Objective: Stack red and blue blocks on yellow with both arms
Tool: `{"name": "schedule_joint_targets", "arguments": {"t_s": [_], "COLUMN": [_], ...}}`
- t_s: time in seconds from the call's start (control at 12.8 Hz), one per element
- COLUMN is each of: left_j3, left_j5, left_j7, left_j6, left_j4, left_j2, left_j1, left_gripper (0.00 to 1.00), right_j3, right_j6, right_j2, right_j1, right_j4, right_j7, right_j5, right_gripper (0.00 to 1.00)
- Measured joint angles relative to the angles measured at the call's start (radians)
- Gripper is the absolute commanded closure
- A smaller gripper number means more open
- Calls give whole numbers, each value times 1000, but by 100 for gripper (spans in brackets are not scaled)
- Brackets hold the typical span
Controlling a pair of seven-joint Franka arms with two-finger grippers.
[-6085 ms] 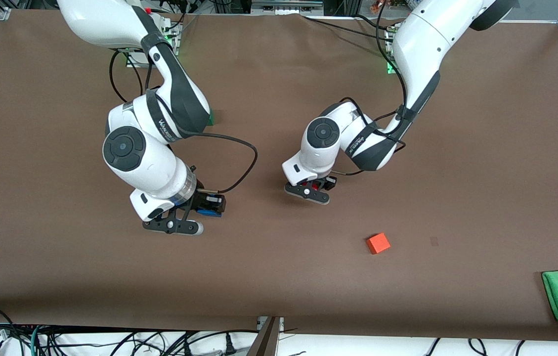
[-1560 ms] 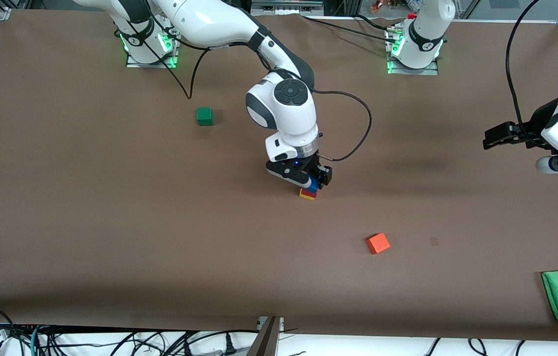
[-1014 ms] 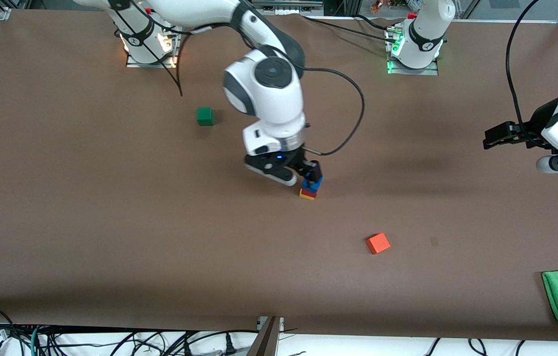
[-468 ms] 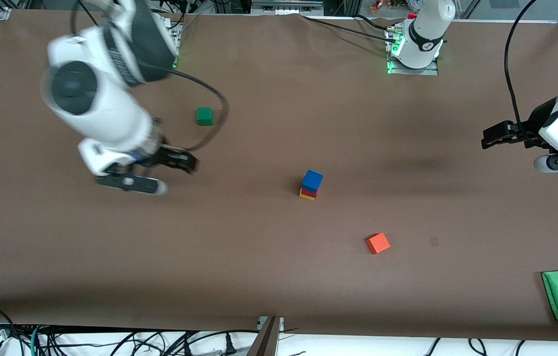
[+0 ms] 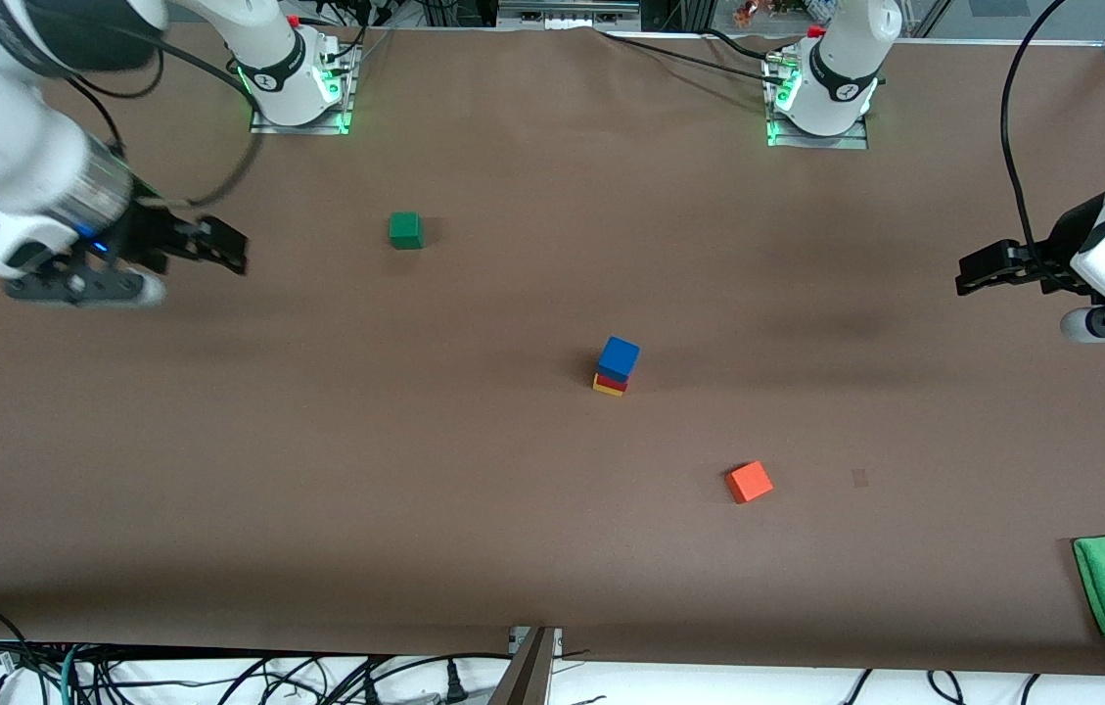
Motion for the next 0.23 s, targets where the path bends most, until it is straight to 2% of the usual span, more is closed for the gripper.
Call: {"name": "schedule_joint_targets", "arguments": {"t_s": [0.23], "left_j3": [1], "left_j5": [0], "left_j7": [0], "left_j6": [2], "left_j4": [3], "left_j2": [0], "left_j1": [0], "left_gripper": [0], "right_j3": [144], "right_j6": [20], "right_j2": [-72], "right_j1": [-144], "right_j4": [-72], "right_j7": [-28], "right_j5": [-41], "right_gripper": [0]}}
